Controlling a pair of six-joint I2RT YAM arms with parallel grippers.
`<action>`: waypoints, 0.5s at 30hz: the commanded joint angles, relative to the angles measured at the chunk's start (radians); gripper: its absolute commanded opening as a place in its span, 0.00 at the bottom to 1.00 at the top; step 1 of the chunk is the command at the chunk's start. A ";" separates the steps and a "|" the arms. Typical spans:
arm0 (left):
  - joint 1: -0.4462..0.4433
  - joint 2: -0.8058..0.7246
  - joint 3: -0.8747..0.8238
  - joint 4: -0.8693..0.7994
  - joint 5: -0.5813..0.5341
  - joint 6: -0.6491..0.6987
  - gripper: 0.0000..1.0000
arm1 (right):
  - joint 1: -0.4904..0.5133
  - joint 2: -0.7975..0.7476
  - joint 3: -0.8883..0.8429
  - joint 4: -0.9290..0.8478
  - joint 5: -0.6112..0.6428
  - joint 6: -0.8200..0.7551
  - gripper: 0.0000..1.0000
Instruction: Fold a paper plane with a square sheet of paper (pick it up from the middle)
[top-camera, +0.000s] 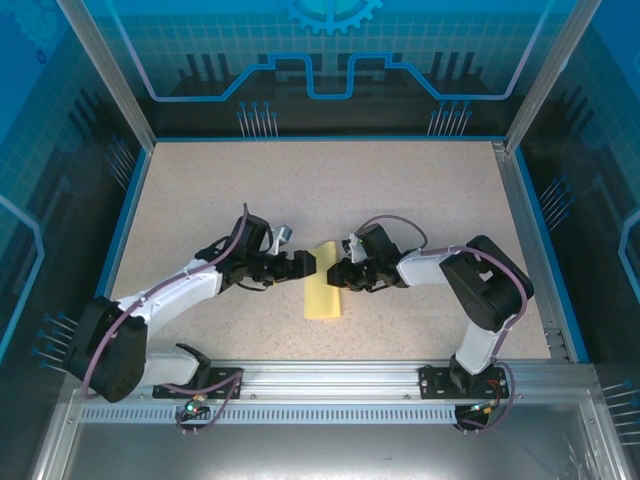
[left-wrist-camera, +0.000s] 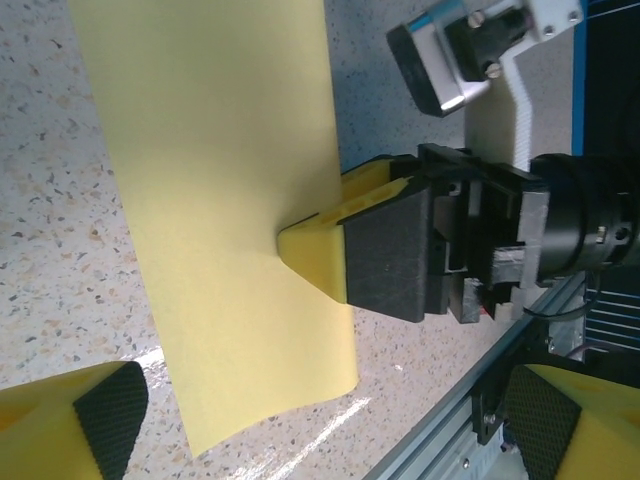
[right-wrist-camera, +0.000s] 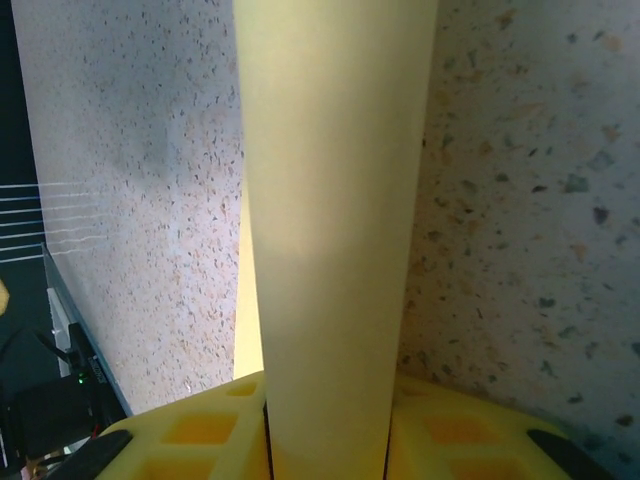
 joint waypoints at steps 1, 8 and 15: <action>-0.020 0.028 -0.012 0.031 -0.045 -0.012 0.91 | -0.017 0.016 -0.020 0.007 -0.017 -0.029 0.31; -0.065 0.092 -0.020 0.030 -0.127 0.014 0.62 | -0.018 0.009 -0.028 -0.004 -0.015 -0.038 0.32; -0.115 0.166 -0.028 0.072 -0.159 0.025 0.33 | -0.020 -0.001 -0.035 -0.009 -0.011 -0.041 0.31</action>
